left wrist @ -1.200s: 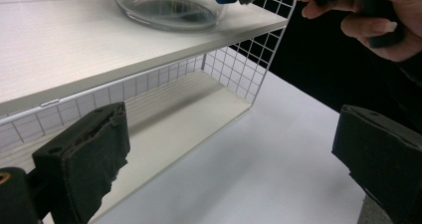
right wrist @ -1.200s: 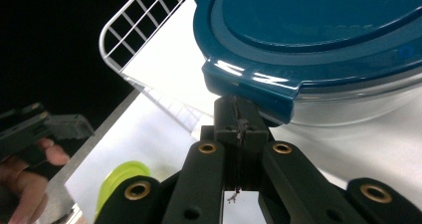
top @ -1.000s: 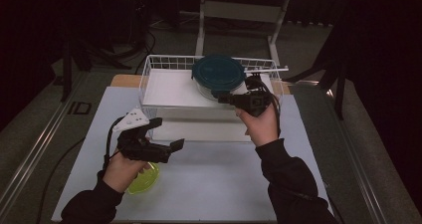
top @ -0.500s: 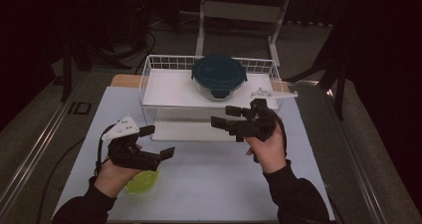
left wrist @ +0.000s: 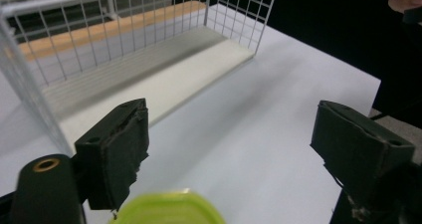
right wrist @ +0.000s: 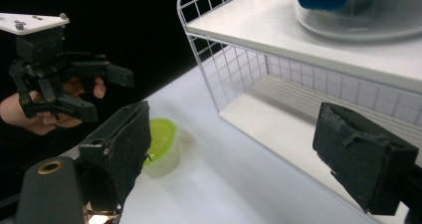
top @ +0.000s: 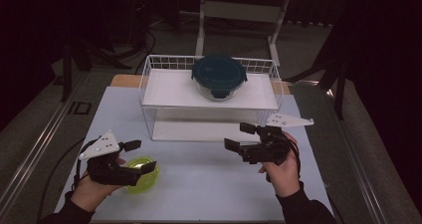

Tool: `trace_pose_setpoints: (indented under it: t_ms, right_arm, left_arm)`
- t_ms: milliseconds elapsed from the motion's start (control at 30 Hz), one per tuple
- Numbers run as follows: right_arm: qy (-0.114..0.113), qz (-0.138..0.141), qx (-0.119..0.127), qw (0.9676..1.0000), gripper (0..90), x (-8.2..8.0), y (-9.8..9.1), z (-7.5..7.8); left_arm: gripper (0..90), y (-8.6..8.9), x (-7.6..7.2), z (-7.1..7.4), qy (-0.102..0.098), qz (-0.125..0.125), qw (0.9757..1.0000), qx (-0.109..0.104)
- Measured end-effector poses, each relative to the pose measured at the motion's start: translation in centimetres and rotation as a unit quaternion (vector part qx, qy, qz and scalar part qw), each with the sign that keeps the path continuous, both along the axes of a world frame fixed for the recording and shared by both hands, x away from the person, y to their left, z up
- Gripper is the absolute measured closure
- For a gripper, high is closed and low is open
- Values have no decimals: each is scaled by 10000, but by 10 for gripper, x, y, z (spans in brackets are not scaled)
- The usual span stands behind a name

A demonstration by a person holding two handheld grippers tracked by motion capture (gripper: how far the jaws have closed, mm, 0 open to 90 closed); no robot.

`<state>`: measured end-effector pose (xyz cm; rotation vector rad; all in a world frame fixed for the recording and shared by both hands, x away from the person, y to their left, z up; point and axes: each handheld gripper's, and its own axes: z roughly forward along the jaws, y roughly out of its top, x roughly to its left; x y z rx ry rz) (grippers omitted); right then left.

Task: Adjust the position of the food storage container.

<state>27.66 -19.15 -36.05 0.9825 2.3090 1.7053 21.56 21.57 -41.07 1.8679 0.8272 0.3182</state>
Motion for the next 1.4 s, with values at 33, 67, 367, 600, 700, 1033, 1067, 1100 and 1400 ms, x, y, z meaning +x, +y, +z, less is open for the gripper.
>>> trace_pose_setpoints:
  t_ms: [33,67,367,600,700,1033,1067,1100,1400]
  right_arm:
    - [-14,-7,17,10000,150,-1,-2,-2]
    - [-29,-17,26,10000,150,-3,-4,-4]
    - [68,-23,-95,9999,151,-13,-11,-29]
    - [181,-42,-122,9998,152,-18,-16,-43]
    - [225,-45,-93,9997,153,-19,-17,-46]
    - [307,-57,-25,9995,153,-21,-20,-54]
    - [321,-62,-22,9995,153,-21,-20,-54]
    - [319,-65,-19,9995,153,-21,-21,-55]
    - [306,-115,39,9995,153,-22,-25,-52]
  left_arm:
    - [172,3,-2,-2,14,-2,10000,3]
    - [187,5,-4,-4,22,17,10000,24]
    - [322,31,-18,-24,107,240,9996,141]
    - [536,53,-25,-44,354,470,9973,439]
    - [620,57,-27,-54,422,586,9940,818]
    - [885,72,-24,-75,559,963,9851,1307]
    - [887,73,-23,-79,602,942,9842,1376]
    - [887,74,-22,-83,697,876,9835,1424]
    - [887,64,-19,-110,1125,458,9822,1435]
